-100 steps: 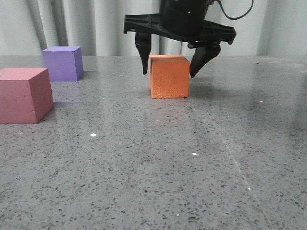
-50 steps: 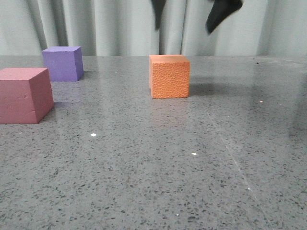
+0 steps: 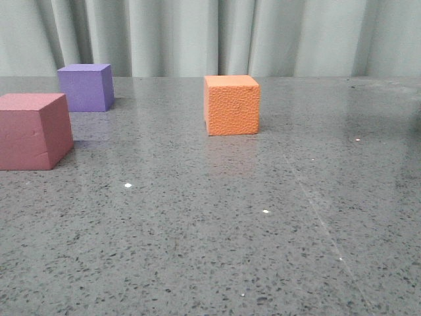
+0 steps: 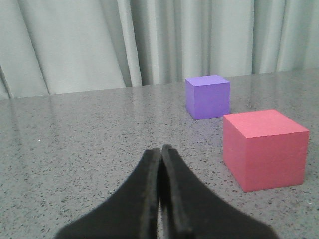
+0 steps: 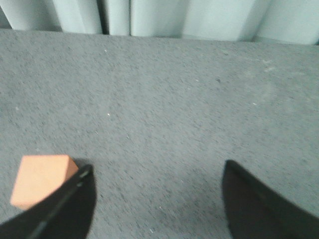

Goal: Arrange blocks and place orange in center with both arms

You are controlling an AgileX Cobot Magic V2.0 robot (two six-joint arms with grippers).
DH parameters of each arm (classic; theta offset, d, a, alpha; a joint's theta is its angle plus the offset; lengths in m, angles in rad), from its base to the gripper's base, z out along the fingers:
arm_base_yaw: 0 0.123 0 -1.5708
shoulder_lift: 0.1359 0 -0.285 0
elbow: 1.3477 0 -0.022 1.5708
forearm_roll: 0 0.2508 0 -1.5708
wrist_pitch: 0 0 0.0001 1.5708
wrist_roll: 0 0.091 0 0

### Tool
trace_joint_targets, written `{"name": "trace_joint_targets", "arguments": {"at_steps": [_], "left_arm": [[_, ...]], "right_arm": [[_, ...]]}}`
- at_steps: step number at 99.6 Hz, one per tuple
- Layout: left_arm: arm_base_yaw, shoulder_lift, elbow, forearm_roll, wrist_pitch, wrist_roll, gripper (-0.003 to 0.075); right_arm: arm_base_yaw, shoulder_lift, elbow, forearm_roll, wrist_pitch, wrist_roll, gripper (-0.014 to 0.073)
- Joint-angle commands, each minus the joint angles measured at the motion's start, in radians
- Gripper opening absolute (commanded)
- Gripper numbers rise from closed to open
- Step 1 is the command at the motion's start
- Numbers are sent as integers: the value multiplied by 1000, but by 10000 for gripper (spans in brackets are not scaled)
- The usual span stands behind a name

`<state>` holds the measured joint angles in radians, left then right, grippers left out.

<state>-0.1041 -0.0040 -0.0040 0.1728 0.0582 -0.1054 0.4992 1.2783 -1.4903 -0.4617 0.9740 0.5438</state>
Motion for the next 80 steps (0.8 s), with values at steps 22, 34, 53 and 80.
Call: {"name": "trace_joint_targets", "arguments": {"at_steps": [22,34,53,80], "left_arm": [[3,-32,54,-9,-75,-2,-19],[3,-32,54,-9,-75,-2,-19],[3,-32,54,-9,-75,-2,-19],[3,-32,54,-9,-75,-2,-19]], "right_arm": [[-7,-278,240,-48,-36,-21,-15],[-7,-363,315,-48,-32,-27,-64],[-7,-451,368,-56,77,-33,-64],[-7,-462,368,-56,139,-33,-64]]}}
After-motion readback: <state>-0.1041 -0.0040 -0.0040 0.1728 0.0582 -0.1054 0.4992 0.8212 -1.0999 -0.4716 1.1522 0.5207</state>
